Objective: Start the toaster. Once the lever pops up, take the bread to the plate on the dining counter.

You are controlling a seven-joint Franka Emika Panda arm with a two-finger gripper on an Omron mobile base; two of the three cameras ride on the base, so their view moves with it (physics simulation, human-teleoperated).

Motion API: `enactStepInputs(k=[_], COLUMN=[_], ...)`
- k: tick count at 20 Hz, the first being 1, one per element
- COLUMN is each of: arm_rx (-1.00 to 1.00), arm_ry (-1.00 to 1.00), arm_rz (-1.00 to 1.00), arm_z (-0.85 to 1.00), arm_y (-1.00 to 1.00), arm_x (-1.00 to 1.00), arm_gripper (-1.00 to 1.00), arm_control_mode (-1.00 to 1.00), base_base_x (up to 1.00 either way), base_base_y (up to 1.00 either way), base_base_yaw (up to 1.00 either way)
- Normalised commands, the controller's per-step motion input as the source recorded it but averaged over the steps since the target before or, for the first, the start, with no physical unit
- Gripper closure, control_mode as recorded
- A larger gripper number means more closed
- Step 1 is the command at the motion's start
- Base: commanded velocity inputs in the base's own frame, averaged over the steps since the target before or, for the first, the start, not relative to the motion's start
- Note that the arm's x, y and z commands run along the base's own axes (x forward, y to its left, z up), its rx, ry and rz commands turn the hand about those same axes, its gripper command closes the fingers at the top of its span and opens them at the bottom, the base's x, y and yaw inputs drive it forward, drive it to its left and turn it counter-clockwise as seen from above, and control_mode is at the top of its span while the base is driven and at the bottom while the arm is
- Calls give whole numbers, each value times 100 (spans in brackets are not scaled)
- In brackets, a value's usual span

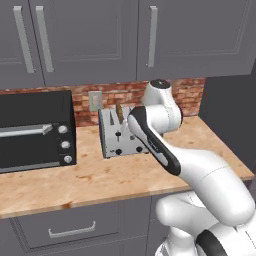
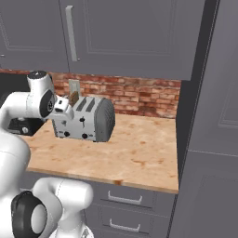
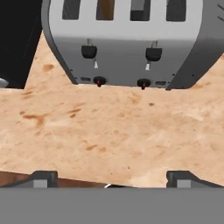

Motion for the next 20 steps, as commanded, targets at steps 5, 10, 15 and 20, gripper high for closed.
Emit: enactStepInputs(k=[5,10,15,20], arm_rx=[0,0,0,0], arm_ry=[-3,-4,-3,-2], arm_rz=[0,0,0,0], arm_z=[-9,-3,0,0], arm_y=[25,8,2,6], arm_x=[10,19,20,27], arm_gripper=[-100,-100,-100,-100], arm_control_mode=[-100,-100,-100,-100], base_base_x=[0,0,0,0], base_base_y=[0,0,0,0], base_base_yaw=[0,0,0,0])
